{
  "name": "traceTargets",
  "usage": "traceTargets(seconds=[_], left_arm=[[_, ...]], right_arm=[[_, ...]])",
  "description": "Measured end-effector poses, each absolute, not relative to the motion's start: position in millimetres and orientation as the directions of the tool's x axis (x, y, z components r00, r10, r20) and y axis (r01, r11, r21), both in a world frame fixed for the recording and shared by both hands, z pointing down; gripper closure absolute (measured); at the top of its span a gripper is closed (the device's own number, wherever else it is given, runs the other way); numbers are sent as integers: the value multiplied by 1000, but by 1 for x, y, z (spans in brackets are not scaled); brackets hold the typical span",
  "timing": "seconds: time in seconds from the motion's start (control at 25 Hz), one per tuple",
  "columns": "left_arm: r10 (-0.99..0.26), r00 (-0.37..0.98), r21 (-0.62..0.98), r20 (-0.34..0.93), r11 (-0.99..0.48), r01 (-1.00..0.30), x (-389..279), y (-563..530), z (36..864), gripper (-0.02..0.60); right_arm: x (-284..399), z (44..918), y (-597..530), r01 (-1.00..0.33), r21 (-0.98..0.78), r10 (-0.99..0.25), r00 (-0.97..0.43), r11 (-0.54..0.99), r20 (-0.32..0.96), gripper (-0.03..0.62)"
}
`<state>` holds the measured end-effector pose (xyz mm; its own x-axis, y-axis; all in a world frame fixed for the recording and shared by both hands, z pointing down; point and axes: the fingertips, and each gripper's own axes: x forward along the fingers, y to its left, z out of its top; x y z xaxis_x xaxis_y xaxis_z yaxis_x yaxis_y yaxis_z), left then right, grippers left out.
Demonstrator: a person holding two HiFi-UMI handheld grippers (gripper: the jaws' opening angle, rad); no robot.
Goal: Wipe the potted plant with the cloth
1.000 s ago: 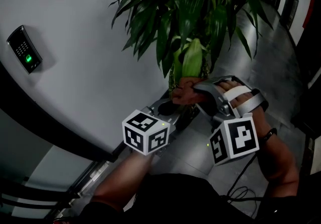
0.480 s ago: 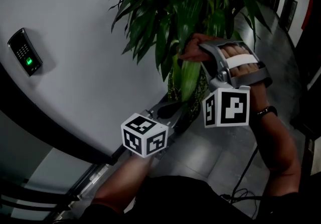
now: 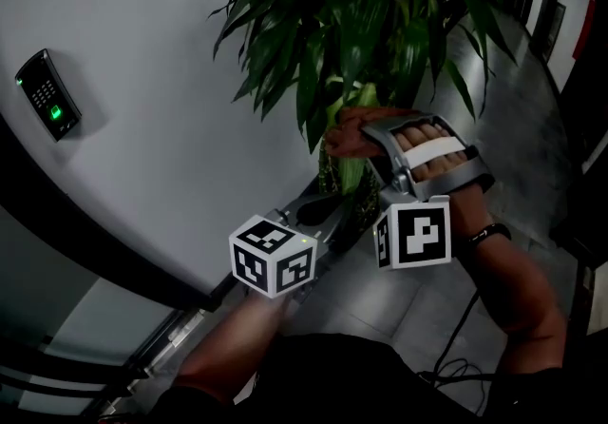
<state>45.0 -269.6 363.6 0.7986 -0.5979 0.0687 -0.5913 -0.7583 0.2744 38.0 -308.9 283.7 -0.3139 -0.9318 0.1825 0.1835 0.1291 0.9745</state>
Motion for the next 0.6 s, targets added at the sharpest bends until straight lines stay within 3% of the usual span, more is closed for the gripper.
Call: traceTargets(seconds=[0.6], left_arm=[[-597,799,255,77,-762,-595,46,-269,363,565]], right_arm=[[31,333,-277,127,900,-817,-380,417,433,523]])
